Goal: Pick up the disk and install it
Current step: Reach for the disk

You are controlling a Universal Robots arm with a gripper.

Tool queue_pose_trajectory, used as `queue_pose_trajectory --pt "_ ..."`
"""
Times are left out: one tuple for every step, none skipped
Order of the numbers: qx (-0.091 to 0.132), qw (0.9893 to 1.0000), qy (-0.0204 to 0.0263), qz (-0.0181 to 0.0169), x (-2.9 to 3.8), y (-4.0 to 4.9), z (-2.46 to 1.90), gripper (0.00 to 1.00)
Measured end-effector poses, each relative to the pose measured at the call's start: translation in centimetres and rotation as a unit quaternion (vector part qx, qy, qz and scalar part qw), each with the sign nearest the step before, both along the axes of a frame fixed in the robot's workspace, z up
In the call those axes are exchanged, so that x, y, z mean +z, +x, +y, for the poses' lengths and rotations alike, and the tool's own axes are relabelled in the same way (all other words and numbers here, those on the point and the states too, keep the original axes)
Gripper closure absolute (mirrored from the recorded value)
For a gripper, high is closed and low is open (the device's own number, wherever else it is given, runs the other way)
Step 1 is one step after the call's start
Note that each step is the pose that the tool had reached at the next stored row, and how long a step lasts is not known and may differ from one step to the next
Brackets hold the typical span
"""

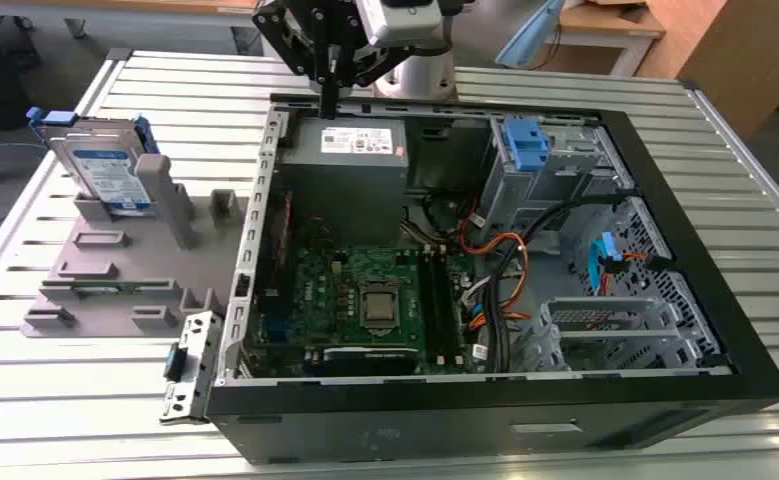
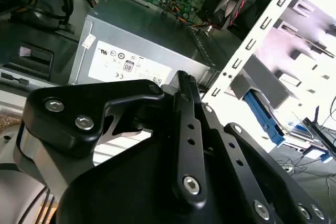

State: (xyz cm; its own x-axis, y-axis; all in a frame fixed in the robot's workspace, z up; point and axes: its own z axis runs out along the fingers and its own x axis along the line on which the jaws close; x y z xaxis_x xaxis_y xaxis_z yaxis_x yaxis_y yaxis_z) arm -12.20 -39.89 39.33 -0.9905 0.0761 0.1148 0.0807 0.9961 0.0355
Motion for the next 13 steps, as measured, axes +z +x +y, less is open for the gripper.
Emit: queue_pose_trajectory --pt "0.000 1.0000 0.0000 0.0002 0.00 0.00 0.00 0.89" --pt "0.000 1.0000 0.0000 0.0019 0.00 0.00 0.00 0.89" --pt "0.000 1.0000 0.0000 0.0037 0.00 0.00 0.00 0.89" --pt "0.000 1.0000 0.0000 0.0039 0.00 0.00 0.00 0.89" --pt "0.000 1.0000 0.0000 0.0040 0.00 0.00 0.00 0.89" --pt "0.000 1.0000 0.0000 0.0042 0.00 0.00 0.00 0.89" --pt "0.000 1.0000 0.0001 0.0044 0.00 0.00 0.00 0.89" --pt "0.000 1.0000 0.0001 0.0046 0.00 0.00 0.00 0.89" --pt "0.000 1.0000 0.0000 0.0047 0.00 0.00 0.00 0.89" --pt "0.000 1.0000 0.0000 0.0049 0.00 0.00 0.00 0.89" --pt "0.000 1.0000 0.0000 0.0050 0.00 0.00 0.00 0.89" --pt "0.000 1.0000 0.0001 0.0050 0.00 -0.01 0.00 0.89" --pt "0.000 1.0000 0.0000 0.0050 0.00 -0.05 0.00 0.89"
